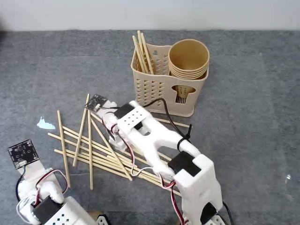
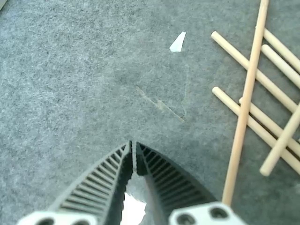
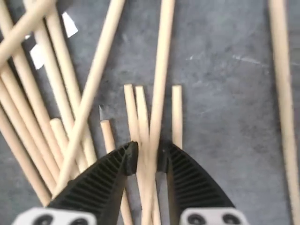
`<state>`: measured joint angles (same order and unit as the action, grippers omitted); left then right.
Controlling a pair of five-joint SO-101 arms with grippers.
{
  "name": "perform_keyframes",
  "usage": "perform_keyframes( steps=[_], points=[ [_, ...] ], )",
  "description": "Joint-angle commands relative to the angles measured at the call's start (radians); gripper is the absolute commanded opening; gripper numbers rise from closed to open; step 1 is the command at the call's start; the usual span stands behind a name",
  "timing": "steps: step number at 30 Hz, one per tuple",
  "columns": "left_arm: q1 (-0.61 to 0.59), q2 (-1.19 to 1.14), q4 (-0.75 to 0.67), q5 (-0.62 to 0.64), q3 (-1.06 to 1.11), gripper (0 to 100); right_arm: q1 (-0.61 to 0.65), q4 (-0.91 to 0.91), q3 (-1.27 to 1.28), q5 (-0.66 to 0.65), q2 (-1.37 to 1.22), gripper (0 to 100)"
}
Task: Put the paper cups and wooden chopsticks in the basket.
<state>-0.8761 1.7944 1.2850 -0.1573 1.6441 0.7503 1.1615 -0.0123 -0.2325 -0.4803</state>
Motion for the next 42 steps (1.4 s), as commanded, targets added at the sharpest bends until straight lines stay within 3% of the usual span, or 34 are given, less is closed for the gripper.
perform_keyframes(
  steps=[1,12,26,31,42],
  points=[
    [0.008,-0.003,-0.017,-0.008,-0.007,2,-0.047,-0.001,-0.035,-0.020,-0.004,9.5],
    [0.008,-0.003,-0.017,-0.008,-0.007,2,0.036,0.056,-0.034,-0.014,-0.004,9.9],
    [0.008,-0.003,-0.017,-0.008,-0.007,2,0.039,0.048,-0.035,0.011,-0.047,9.3],
    [0.008,-0.003,-0.017,-0.008,-0.007,2,0.035,0.059,-0.074,0.011,-0.088,0.7],
    [0.008,-0.003,-0.017,-0.008,-0.007,2,0.033,0.302,-0.253,-0.003,0.105,0.8]
  ],
)
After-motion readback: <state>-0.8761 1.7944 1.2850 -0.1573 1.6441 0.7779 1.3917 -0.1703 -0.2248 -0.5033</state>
